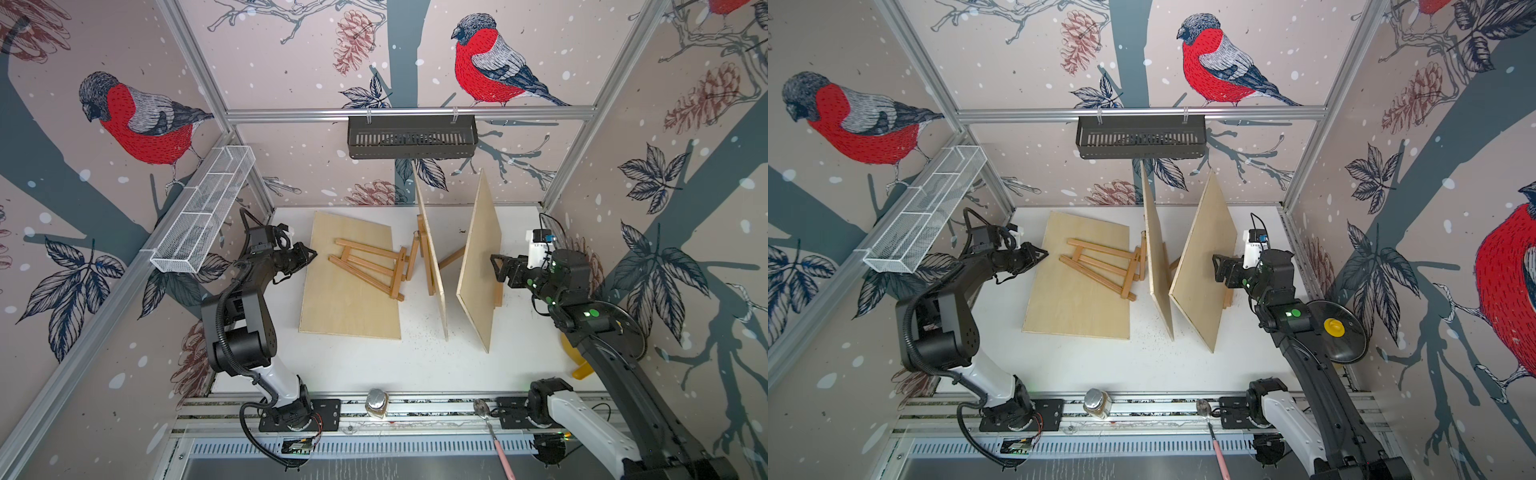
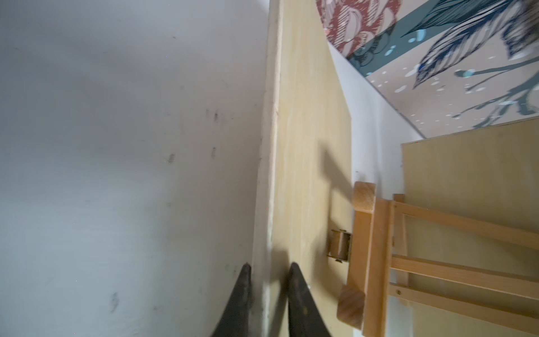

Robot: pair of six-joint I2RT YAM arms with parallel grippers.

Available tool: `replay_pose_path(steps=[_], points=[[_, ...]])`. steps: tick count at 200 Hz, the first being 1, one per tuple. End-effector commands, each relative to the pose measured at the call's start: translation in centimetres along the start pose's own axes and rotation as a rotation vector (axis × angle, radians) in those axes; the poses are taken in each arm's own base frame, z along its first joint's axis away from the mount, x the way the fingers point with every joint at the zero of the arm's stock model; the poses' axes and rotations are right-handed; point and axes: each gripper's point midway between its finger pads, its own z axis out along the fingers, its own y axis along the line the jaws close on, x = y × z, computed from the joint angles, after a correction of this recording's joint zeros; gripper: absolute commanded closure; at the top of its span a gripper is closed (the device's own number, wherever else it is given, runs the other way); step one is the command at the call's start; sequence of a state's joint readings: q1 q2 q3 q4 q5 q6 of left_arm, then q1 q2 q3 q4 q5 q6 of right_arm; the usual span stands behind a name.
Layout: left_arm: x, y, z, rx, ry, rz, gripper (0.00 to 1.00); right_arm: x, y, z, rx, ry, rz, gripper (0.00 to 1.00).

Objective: Disassemble the easel
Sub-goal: Place the drawing board at the center of the board.

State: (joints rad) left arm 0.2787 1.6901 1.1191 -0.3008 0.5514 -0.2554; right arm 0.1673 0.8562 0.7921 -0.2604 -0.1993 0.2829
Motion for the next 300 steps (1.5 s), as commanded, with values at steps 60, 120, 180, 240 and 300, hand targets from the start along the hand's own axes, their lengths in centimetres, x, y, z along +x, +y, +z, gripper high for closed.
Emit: replay_pose_path(steps=[60, 120, 180, 240, 300], points=[[-0.2, 5.8, 1.6, -0.279, 0.052, -0.031, 0.64, 0.6, -0.8, 1.1, 0.023, 0.004, -0.020, 0.09], [-1.9, 7.1, 2.4, -0.391, -0.013, -0.020, 0.79, 0.7, -1.1, 1.1, 0.039, 0.005, -0.015, 0.10], [-5.0, 9.1, 4.5, -0.473, -0.016, -0.019, 1.00, 0.6, -1.4, 1.2, 0.056, 0.000, -0.018, 0.10], [-5.7, 9.9, 8.7, -0.479, 0.061, -0.004, 1.00, 0.7, -1.7, 1.9, 0.066, 0.018, -0.021, 0.10], [-5.7, 8.1, 13.3, -0.435, 0.135, 0.027, 1.00, 1.1, -2.1, 2.1, 0.084, 0.030, -0.019, 0.10]])
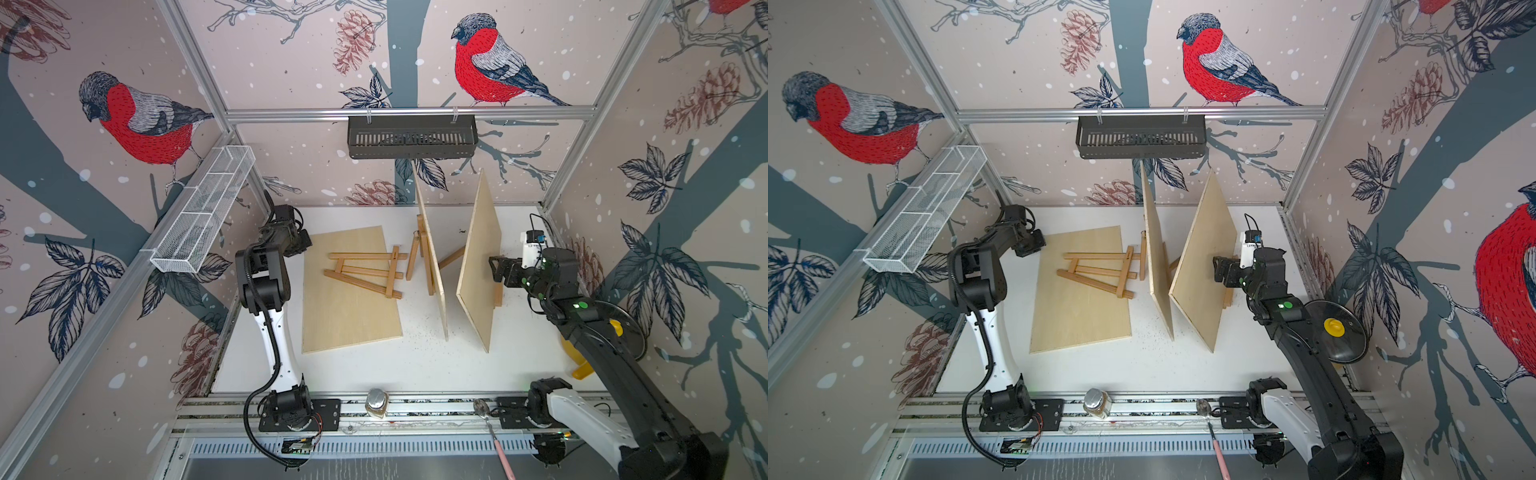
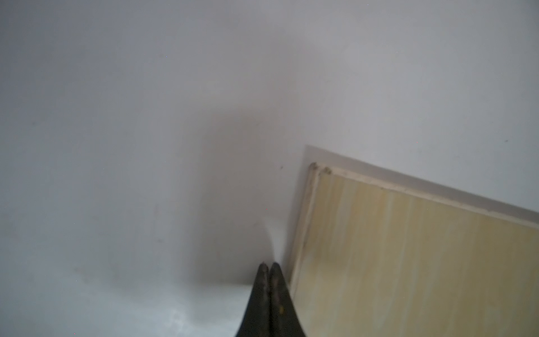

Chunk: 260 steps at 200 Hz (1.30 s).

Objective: Disassemble the easel
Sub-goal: Place the drawing board at the center of the board.

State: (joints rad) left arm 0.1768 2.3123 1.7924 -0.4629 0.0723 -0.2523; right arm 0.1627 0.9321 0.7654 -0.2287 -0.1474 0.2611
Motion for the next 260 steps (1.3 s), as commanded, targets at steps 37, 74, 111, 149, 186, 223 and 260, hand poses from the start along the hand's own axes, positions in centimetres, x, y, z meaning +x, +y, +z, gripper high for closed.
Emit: replay_pose_path(steps=[37, 74, 111, 149, 186, 223, 260], points=[[2.5, -2.7, 2.0, 0.084, 0.113, -0.011, 1.00, -0.6, -0.5, -0.2, 0.029, -0.028, -0.011, 0.09], [2.0, -4.2, 1.9, 0.165, 0.101, -0.028, 1.00, -0.5, -0.4, -0.1, 0.023, -0.024, -0.005, 0.10], [1.9, -5.0, 2.5, 0.200, 0.115, -0.039, 1.00, -0.2, -0.5, 0.0, 0.023, -0.019, 0.000, 0.09], [0.5, -5.3, 0.6, 0.206, 0.055, -0.046, 0.99, -0.2, -0.6, -0.1, 0.028, -0.019, 0.002, 0.09], [-2.4, -5.5, -5.5, 0.203, -0.081, -0.048, 0.91, -0.2, -0.4, -0.3, 0.022, -0.019, 0.006, 0.08], [-2.2, -7.1, -13.9, 0.290, -0.205, -0.046, 0.86, -0.3, -0.3, -0.6, 0.017, -0.029, 0.009, 0.08], [2.7, -9.4, -19.4, 0.372, -0.245, 0.006, 0.84, -0.9, 0.1, -0.9, 0.009, -0.037, 0.005, 0.08]])
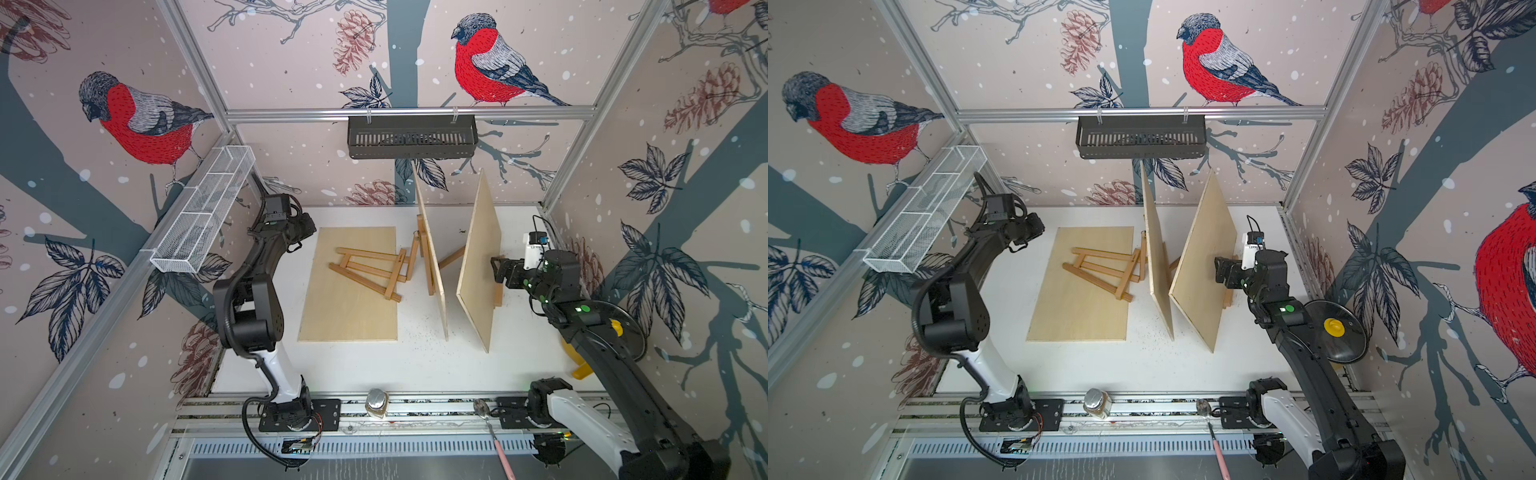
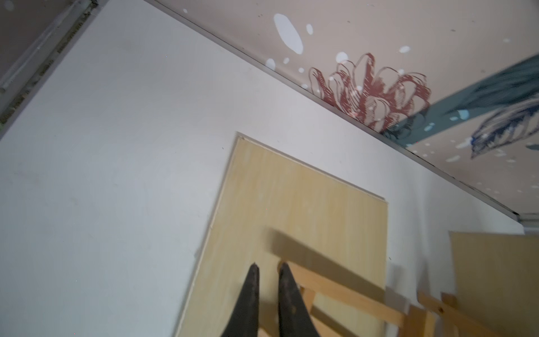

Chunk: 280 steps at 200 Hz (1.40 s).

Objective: Disassemble the easel
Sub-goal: Place the drawing board at the center of the board, then pick up the easel from the drawing board.

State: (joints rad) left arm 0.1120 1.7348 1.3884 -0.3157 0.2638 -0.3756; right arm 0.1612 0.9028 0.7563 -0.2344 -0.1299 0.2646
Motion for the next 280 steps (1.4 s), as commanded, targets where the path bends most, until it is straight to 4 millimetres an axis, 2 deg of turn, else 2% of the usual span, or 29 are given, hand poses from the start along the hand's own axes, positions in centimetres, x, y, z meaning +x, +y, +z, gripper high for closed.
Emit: replay_pose_path(steps=[1, 15, 37, 55, 88, 109, 141, 192, 199, 231, 280], points=[[1.8, -2.4, -2.2, 0.061, -0.017, 0.022, 0.84, -0.8, 0.4, -0.3, -0.007, -0.019, 0.001, 0.08], [3.4, -3.1, -3.1, 0.022, -0.028, 0.061, 0.83, -1.0, 0.5, -0.5, -0.007, -0.022, 0.000, 0.08], [4.8, -3.8, -4.5, -0.069, -0.076, 0.123, 0.79, -1.2, 0.7, -0.6, -0.011, -0.026, -0.002, 0.08], [5.7, -4.3, -4.4, -0.084, -0.089, 0.146, 0.73, -1.2, 1.0, -0.6, -0.021, -0.025, 0.000, 0.08], [7.6, -3.5, -1.9, -0.133, -0.004, 0.146, 0.71, -1.2, 1.9, -0.8, -0.042, -0.028, 0.001, 0.08], [8.6, -3.1, -0.2, -0.178, 0.041, 0.174, 0.74, -1.1, 2.1, -0.9, -0.038, -0.028, -0.003, 0.08], [9.4, -3.4, 1.9, -0.180, 0.082, 0.205, 0.75, -1.2, 2.0, -1.0, -0.035, -0.030, -0.003, 0.08], [11.0, -2.7, 5.0, -0.213, 0.188, 0.244, 0.73, -1.0, 1.9, -1.0, -0.027, -0.031, -0.003, 0.08], [11.3, -2.6, 5.4, -0.215, 0.201, 0.244, 0.67, -1.0, 1.9, -1.0, -0.027, -0.029, -0.002, 0.07], [12.3, -2.1, 6.6, -0.227, 0.235, 0.256, 0.62, -1.1, 1.9, -0.9, -0.025, -0.029, -0.005, 0.07], [13.7, -1.4, 7.9, -0.244, 0.279, 0.283, 0.65, -0.9, 1.8, -0.6, -0.021, -0.020, -0.010, 0.07]])
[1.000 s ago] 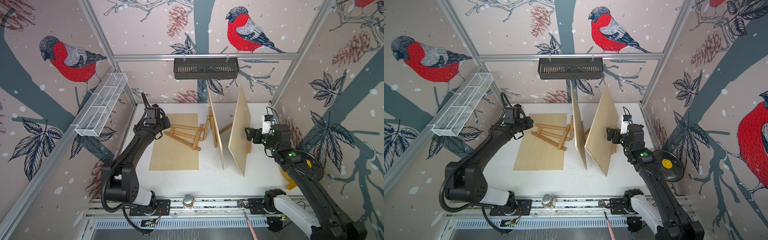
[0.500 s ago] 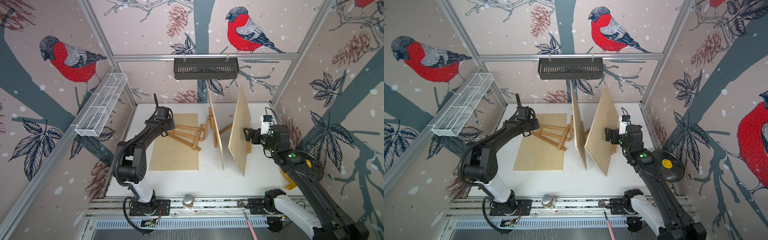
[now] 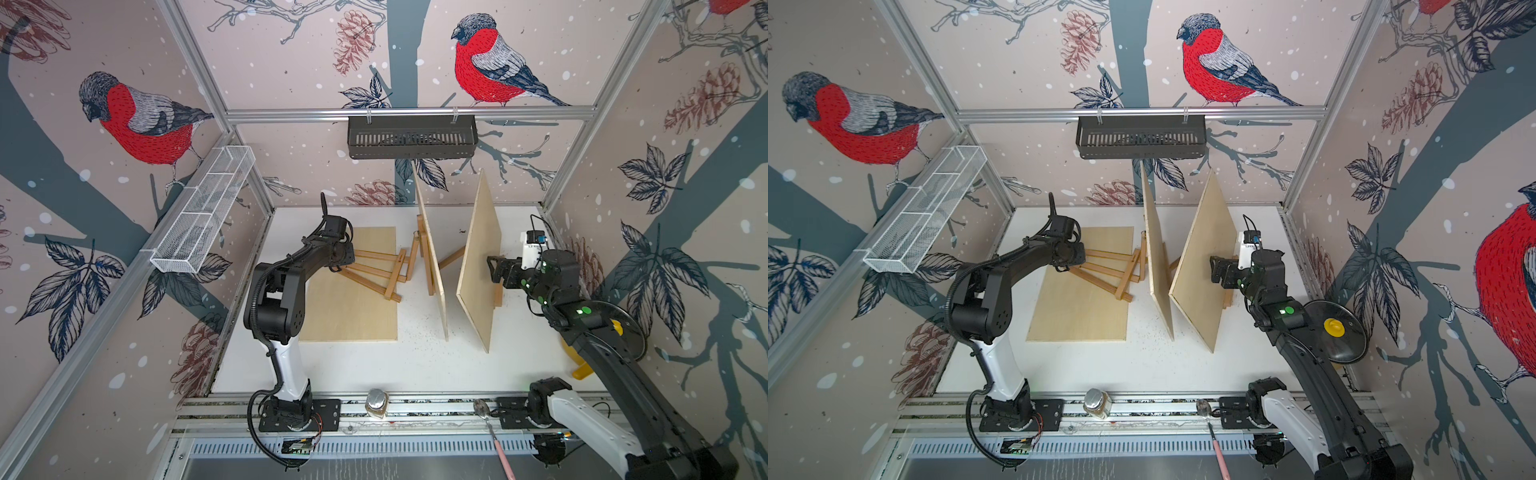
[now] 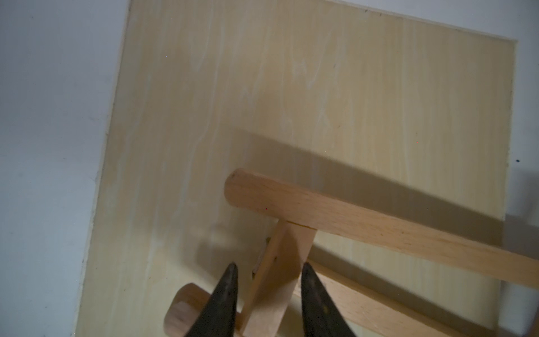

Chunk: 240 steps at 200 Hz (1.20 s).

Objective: Disassemble the easel
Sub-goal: Pick up the easel from the drawing board.

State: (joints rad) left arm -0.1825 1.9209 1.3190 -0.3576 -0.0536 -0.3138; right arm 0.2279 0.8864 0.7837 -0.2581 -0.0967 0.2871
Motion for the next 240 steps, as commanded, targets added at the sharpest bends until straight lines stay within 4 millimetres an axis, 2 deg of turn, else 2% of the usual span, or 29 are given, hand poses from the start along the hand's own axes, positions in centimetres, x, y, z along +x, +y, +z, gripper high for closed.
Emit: replay_pose_path(steps=[1, 51, 82, 97, 136, 148, 176, 240], points=[[0.5, 0.1, 0.5, -0.014, 0.023, 0.023, 0.65, -0.4, -0.1, 0.1, 0.009, -0.011, 0.000, 0.07], [0.7, -0.1, 1.5, -0.024, 0.044, 0.053, 0.69, -0.2, -0.2, 0.3, 0.010, -0.006, 0.004, 0.07], [0.4, 0.1, 1.7, -0.055, 0.061, 0.092, 0.82, -0.2, -0.2, 0.3, 0.011, -0.004, 0.004, 0.07], [0.3, 0.4, 1.6, -0.079, 0.064, 0.118, 0.87, -0.2, -0.2, 0.3, 0.011, -0.004, 0.005, 0.07], [0.1, 1.6, 0.4, -0.152, 0.058, 0.158, 0.91, -0.1, -0.1, 0.3, 0.007, -0.004, 0.009, 0.07], [-0.1, 1.8, -0.5, -0.168, 0.049, 0.168, 0.94, -0.2, 0.0, 0.2, 0.005, -0.007, 0.009, 0.07], [-1.2, 1.7, -3.9, -0.185, -0.012, 0.176, 0.94, -0.6, 0.1, -0.1, 0.002, -0.017, 0.005, 0.07], [-4.2, 1.2, -15.1, -0.208, -0.226, 0.179, 0.94, -2.4, 0.5, -1.8, 0.005, -0.073, -0.021, 0.08]])
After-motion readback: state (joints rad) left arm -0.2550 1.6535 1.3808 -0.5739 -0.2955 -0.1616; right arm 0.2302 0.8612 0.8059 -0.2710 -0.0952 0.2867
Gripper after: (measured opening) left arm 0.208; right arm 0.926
